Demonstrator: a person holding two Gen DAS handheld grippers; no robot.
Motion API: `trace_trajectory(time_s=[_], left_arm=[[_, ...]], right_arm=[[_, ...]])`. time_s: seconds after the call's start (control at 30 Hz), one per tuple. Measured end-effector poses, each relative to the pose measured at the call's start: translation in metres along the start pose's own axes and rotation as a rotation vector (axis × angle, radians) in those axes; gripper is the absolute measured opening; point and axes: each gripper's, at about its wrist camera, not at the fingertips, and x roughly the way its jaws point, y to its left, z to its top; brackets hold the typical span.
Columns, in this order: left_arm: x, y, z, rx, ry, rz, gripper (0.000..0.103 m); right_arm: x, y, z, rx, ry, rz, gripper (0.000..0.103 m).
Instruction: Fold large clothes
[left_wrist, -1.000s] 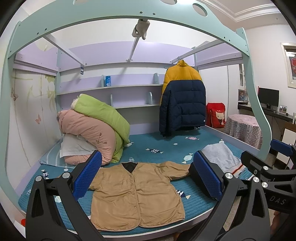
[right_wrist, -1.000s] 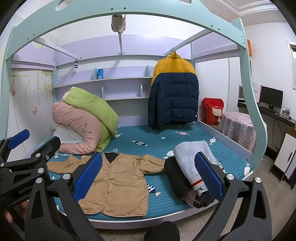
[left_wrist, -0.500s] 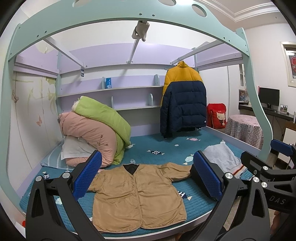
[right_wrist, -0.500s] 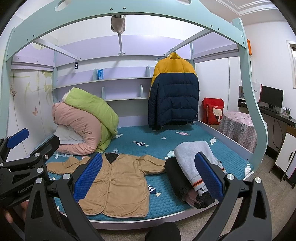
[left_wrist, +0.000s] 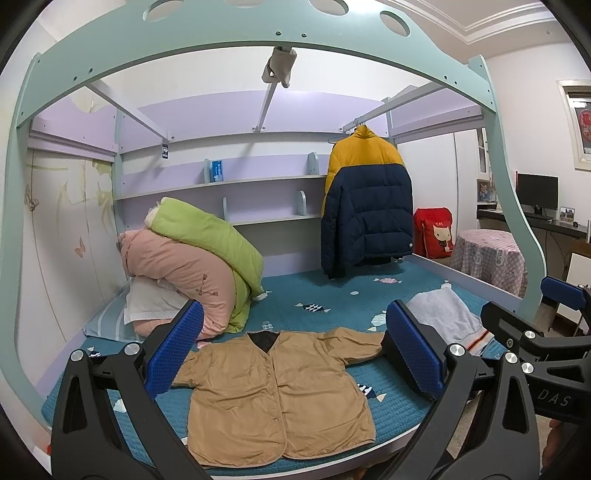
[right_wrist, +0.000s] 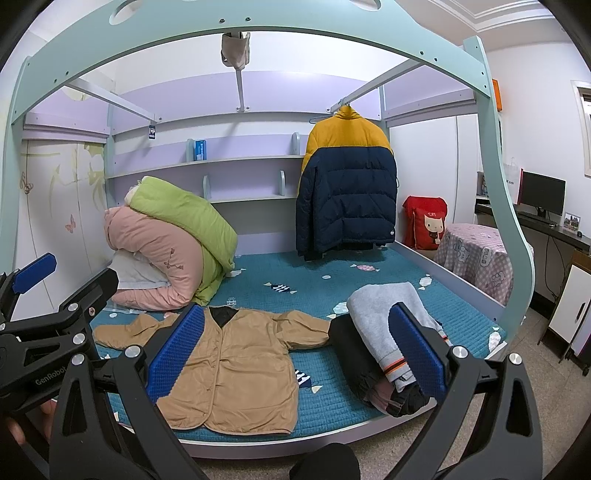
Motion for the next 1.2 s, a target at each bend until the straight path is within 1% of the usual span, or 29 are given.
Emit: trace_trajectory(time_s=[0.2,0.23,0.87,0.9,1.2], left_arm=[[0.007,0.005,0.004,0.001,-0.002,0.000,0.098],[-0.005,-0.004,-0.006,0.002,-0.002,0.002,0.098],[0.000,0.002,-0.004,0.000,0.003,0.000,0.098],[-0.005,-0.005,-0.008,0.001,0.000,0.001,0.098],[-0.003,-0.007,-0.013,0.001,0.004,0.002,0.098]], right_arm=[[0.000,0.000,0.000,0.002,0.000,0.002,0.096],[0.000,0.000,0.000,0.003,0.001,0.002,0.096],[0.002,0.000,-0.001,0.005,0.001,0.005,0.096],[0.001,0.001,-0.001,0.005,0.000,0.004,0.096],[0.003,0.002,-0.002,0.007,0.004,0.007,0.096]])
